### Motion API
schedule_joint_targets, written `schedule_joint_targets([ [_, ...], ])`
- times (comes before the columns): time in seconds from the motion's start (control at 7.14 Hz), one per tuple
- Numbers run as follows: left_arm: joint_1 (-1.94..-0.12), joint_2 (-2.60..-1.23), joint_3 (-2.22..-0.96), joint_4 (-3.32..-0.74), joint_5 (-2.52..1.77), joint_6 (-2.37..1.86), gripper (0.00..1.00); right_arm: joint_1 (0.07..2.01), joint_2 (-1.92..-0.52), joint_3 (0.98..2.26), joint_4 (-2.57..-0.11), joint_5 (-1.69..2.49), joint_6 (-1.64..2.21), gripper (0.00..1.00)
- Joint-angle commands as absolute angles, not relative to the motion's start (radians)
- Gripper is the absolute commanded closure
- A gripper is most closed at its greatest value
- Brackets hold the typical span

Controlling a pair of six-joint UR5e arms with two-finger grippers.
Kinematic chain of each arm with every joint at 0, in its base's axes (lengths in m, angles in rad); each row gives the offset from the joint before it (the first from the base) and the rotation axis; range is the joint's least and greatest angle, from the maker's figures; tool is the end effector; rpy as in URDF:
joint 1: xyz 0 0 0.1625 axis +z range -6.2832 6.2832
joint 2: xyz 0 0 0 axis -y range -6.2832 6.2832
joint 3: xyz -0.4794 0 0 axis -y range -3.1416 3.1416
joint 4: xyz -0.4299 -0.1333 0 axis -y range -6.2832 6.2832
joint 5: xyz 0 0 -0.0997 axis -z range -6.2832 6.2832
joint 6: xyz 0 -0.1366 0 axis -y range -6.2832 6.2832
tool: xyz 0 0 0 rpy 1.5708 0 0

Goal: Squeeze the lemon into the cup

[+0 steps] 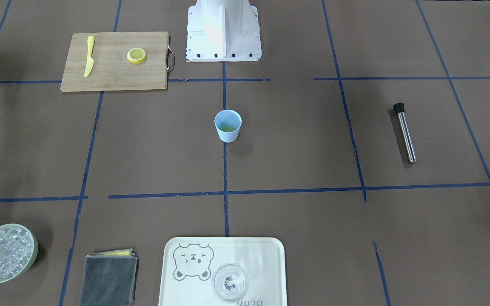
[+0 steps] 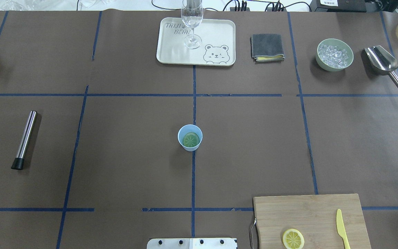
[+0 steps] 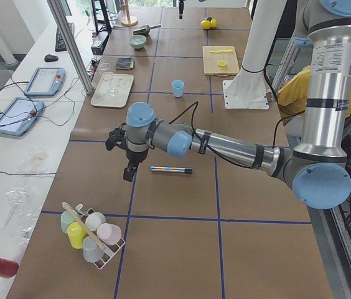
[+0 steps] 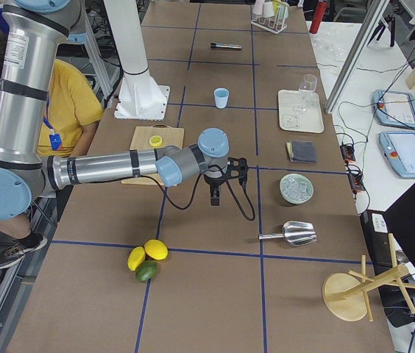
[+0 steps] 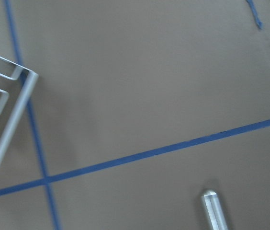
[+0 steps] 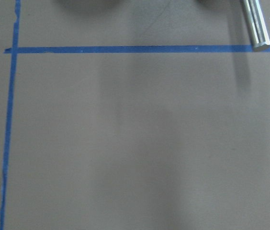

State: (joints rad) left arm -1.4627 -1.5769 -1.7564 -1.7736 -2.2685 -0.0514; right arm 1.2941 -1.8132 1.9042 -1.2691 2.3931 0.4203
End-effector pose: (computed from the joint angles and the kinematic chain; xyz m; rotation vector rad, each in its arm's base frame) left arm 0.0148 -0.5589 0.6183 0.3225 0.7170 0.1913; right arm -0.0885 -0.4330 0.6365 0.0708 -0.8881 -0.0274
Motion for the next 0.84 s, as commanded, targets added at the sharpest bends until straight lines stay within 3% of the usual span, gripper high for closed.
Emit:
schedule_joint_targets([
  [0.0,-1.569,-1.519,-1.703,-1.769,-2.325,0.165,0.00,1.424,-1.819,1.871,-1.459,2.396,0.078,0.00],
  [0.28,-1.574,-1.468,-1.663,-1.759,-2.332,0.170,0.00,1.514,-1.801,1.890,-1.632,2.396,-0.112,0.00],
  [0.7,-1.572,-1.468,-1.695,-1.640,-2.362,0.132,0.00,1.506,-1.792,1.878,-1.637,2.394,-0.098,0.00],
])
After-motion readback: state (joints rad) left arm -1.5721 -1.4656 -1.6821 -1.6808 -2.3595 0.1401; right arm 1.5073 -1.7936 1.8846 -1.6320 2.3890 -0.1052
